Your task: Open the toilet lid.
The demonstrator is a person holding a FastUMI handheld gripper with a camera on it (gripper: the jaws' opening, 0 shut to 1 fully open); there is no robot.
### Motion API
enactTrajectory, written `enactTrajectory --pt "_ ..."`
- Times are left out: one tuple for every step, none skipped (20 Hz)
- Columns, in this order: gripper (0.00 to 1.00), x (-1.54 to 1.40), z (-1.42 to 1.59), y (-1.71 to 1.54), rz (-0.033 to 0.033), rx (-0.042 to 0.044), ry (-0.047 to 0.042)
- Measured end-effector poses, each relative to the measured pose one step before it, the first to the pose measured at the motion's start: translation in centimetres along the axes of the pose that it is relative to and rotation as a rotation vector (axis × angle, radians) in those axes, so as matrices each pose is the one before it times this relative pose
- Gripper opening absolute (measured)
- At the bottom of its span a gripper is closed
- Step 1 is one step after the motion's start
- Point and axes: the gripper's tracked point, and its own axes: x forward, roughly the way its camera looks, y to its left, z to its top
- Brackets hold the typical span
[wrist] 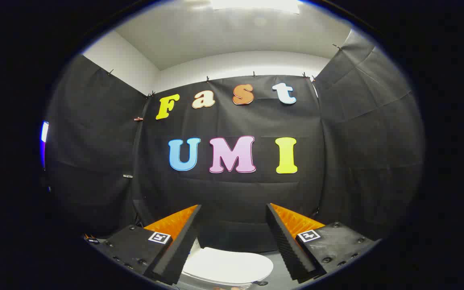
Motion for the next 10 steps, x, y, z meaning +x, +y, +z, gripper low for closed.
enactTrajectory --pt "0.98 0.023 -0.070 0.009 0.00006 -0.00005 0.00132" --pt "0.98 0.006 -0.038 0.013 0.00033 0.00040 0.00095" --pt "0.98 -0.018 0.095 0.023 0.00074 0.00128 -0.00081" --pt "0.98 -0.036 0.022 0.047 -0.00009 0.00120 -0.00086" --pt "0.98 0.035 0.054 0.058 0.00052 0.00040 -0.00063" --pt "0.98 -0.006 0.057 0.069 0.00057 -0.00006 -0.00131" --pt "0.98 -0.036 -0.127 0.000 0.00052 -0.00055 -0.00022" --pt "0.98 0.045 -0.013 0.013 0.00017 -0.00091 -0.00050" --pt "0.98 -0.027 0.014 0.024 0.00061 -0.00019 -0.00033" --pt "0.98 0.007 -0.013 -0.049 -0.00020 0.00027 0.00051"
